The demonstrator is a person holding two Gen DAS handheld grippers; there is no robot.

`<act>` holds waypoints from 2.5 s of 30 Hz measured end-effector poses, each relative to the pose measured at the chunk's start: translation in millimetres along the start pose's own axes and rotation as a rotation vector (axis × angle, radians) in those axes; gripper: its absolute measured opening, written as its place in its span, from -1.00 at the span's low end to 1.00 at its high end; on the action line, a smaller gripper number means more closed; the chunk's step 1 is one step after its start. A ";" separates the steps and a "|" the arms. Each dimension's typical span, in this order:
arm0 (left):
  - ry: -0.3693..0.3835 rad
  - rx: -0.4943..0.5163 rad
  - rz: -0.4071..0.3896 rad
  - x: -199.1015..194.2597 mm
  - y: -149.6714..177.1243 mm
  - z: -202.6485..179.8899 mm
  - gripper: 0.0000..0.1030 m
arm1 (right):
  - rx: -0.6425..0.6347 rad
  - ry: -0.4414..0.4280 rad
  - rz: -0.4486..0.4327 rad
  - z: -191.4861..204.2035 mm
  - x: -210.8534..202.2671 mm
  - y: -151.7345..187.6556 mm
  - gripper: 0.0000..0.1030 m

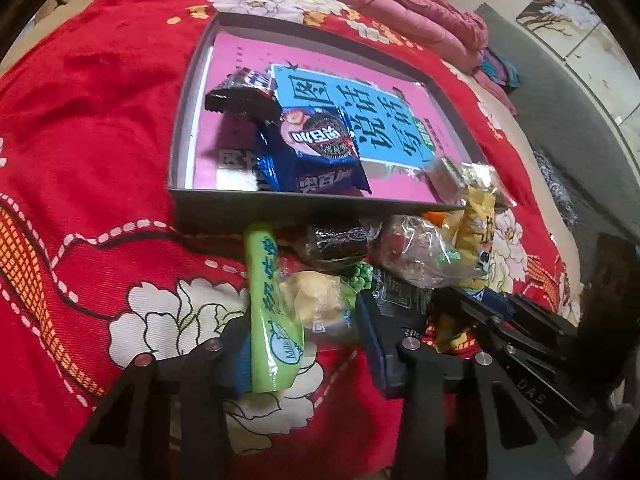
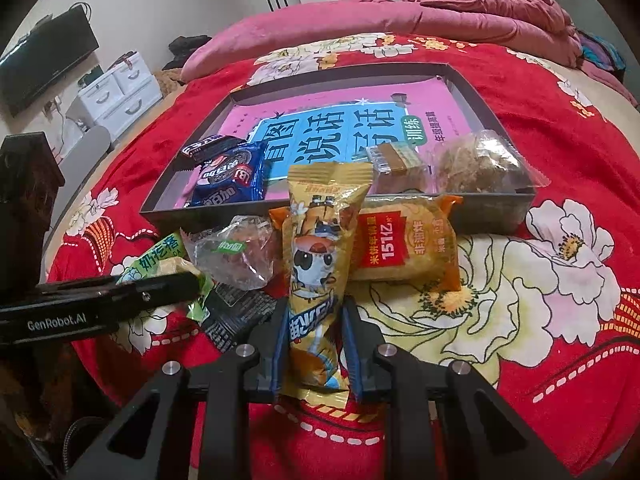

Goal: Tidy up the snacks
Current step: 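Grasp the gold cartoon snack stick with the right gripper while the left grasps the green milk-tablet pack, then carry both held packs up and over the tray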

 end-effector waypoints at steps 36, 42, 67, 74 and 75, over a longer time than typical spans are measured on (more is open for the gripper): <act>0.130 -0.010 -0.175 -63.6 -9.6 8.6 -0.40 | -0.001 0.001 -0.146 -4.2 -56.7 -12.2 -0.62; 0.145 -0.007 -0.210 -73.0 -12.8 6.9 -0.40 | 0.004 0.021 -0.175 -7.1 -69.1 -15.9 -0.62; 0.187 0.046 -0.330 -89.3 -25.4 -3.5 -0.40 | 0.043 -0.009 -0.258 -17.4 -93.7 -39.4 -0.62; 0.179 0.071 -0.350 -88.5 -30.8 -6.9 -0.40 | 0.066 -0.004 -0.269 -24.6 -92.4 -49.8 -0.62; 0.177 0.073 -0.353 -88.2 -30.8 -7.3 -0.40 | 0.063 0.003 -0.272 -25.2 -92.3 -51.5 -0.62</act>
Point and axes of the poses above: each gripper's, at about its wrist camera, not at the fingertips, and x roughly the way its jaws point, z to its left, y to its underside, the point moved 3 cm from there along x, roughly the way its jaws point, and after that the axes turned 3 degrees about z, right-handed, at the moved point
